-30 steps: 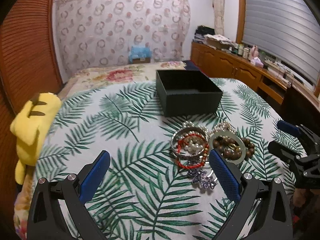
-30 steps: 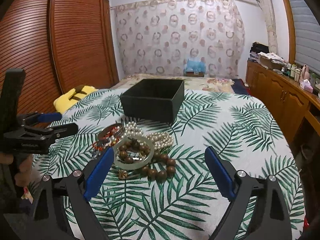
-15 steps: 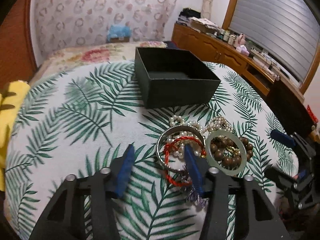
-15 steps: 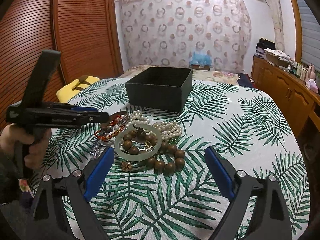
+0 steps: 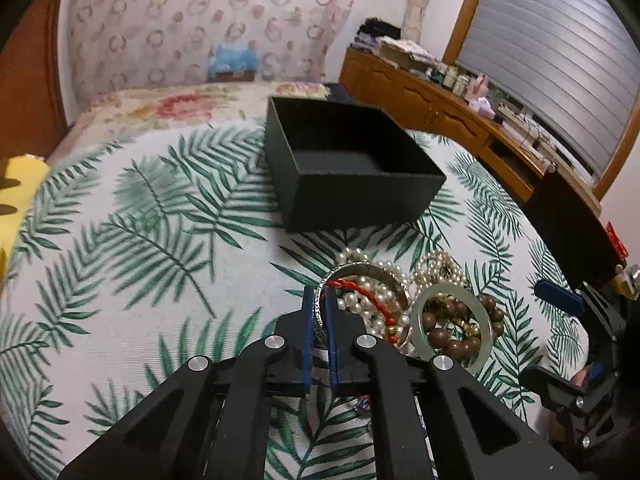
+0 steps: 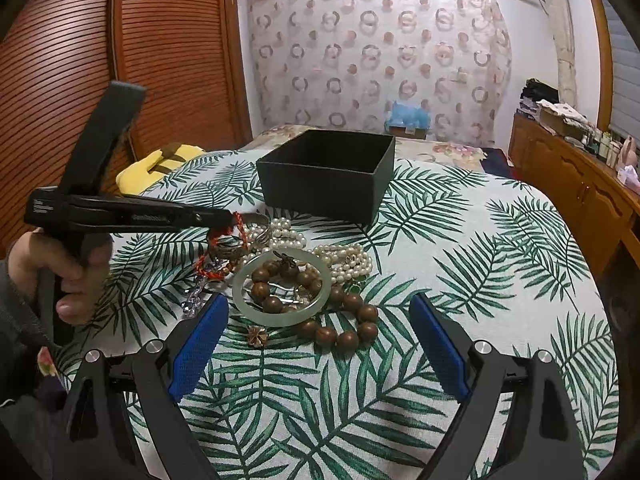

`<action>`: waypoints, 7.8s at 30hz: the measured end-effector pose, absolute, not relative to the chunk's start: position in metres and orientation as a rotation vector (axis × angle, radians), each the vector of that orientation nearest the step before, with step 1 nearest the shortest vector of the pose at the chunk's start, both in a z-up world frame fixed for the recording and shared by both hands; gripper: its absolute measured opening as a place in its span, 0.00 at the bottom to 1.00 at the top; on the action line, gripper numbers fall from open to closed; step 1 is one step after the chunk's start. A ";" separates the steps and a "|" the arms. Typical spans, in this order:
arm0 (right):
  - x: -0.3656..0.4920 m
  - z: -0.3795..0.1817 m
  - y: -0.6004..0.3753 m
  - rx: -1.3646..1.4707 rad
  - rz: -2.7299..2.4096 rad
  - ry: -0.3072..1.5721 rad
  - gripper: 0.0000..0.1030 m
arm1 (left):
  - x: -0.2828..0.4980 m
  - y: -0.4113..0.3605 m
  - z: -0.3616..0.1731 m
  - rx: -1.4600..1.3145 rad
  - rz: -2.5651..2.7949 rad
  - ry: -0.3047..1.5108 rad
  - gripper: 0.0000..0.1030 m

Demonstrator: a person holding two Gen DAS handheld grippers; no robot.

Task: Organize jewelry
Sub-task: 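Lower the left tool onto the silver bangle and close its fingers, then pull the silver bangle from the pile with the left tool while the right tool grasps the jade bangle, then carry both bangles into the black box and open both tools, then grasp the red string bracelet with the left tool while the right tool grasps the brown bead bracelet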

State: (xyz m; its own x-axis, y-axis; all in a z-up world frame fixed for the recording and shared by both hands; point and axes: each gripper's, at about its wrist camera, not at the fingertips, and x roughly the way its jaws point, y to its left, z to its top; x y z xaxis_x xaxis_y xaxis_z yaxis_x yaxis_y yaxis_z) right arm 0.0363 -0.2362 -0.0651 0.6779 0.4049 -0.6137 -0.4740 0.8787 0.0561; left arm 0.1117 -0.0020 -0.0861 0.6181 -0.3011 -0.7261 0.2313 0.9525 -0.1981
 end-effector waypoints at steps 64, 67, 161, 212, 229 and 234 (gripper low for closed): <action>0.042 -0.067 -0.228 -0.141 0.503 0.668 0.90 | 0.085 0.013 -0.075 -0.067 -0.280 0.812 0.02; 0.042 -0.066 -0.229 -0.145 0.506 0.664 0.90 | 0.082 0.014 -0.061 -0.057 -0.258 0.770 0.02; 0.231 -0.045 -0.167 -0.359 0.726 0.739 0.73 | 0.176 0.015 -0.038 -0.029 -0.248 0.730 0.09; 0.090 -0.077 -0.249 -0.294 0.640 0.870 0.22 | 0.066 -0.003 -0.080 0.022 -0.299 0.801 0.41; 0.085 -0.087 -0.250 -0.303 0.618 0.851 0.18 | 0.103 -0.003 -0.104 0.048 -0.257 0.882 0.34; 0.085 -0.087 -0.251 -0.302 0.618 0.850 0.18 | 0.108 -0.003 -0.103 0.033 -0.278 0.881 0.06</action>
